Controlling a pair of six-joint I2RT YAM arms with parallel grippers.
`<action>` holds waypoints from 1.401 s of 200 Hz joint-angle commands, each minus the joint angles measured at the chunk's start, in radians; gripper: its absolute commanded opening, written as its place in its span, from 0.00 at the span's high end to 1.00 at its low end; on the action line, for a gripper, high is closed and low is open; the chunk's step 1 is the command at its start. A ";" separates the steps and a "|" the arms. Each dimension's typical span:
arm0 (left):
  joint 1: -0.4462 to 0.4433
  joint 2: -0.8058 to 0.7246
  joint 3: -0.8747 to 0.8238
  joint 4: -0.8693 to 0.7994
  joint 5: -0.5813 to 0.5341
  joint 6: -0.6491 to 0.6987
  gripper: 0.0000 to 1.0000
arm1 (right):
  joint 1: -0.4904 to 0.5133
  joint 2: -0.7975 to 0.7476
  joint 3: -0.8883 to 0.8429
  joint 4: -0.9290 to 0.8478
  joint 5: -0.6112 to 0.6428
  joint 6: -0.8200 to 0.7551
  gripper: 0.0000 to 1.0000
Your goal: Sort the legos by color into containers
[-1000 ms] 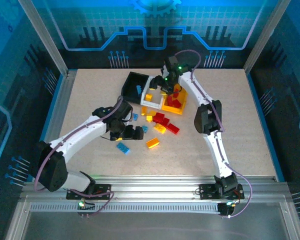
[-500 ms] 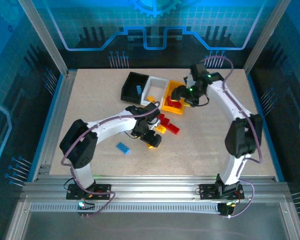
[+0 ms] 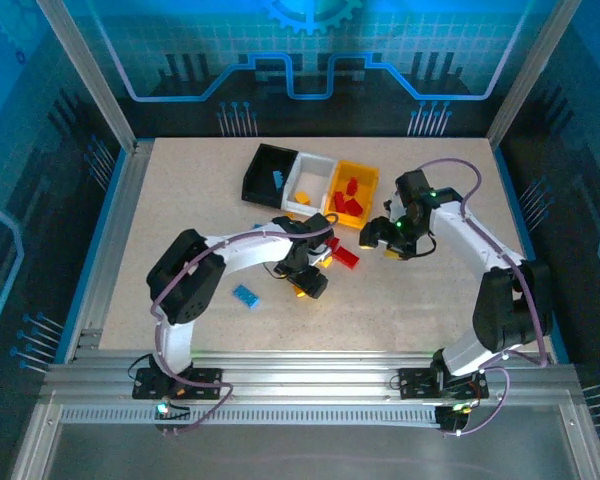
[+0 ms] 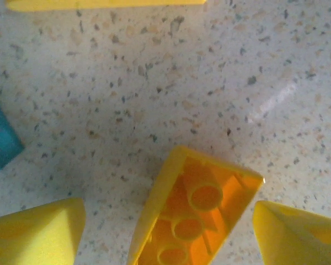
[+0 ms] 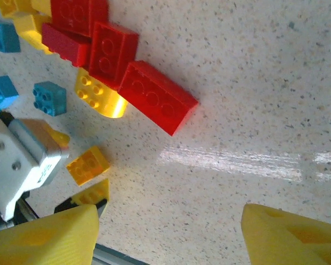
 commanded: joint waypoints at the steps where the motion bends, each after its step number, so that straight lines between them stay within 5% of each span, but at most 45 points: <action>1: -0.008 0.032 0.033 -0.004 -0.022 0.014 0.23 | -0.018 -0.027 -0.021 0.016 -0.016 -0.030 0.30; 45: -0.008 0.033 0.003 0.003 -0.027 -0.006 0.35 | -0.024 -0.020 -0.016 0.023 -0.022 -0.028 0.29; 118: -0.003 -0.011 -0.046 0.010 -0.028 -0.088 0.71 | -0.023 0.009 0.018 0.040 -0.031 -0.018 0.29; 165: 0.101 -0.116 -0.046 0.016 0.067 -0.196 0.72 | -0.019 0.005 -0.004 0.107 0.010 -0.086 0.25; 203: 0.269 -0.151 0.043 0.060 0.221 -0.305 0.72 | 0.082 -0.170 -0.154 0.385 0.171 -0.377 0.20; 234: 0.360 -0.083 0.165 0.147 0.308 -0.454 0.72 | 0.114 -0.259 -0.302 0.573 0.102 -0.646 0.19; 280: 0.386 0.109 0.437 0.178 0.318 -0.633 0.71 | 0.125 -0.260 -0.377 0.615 0.023 -0.775 0.20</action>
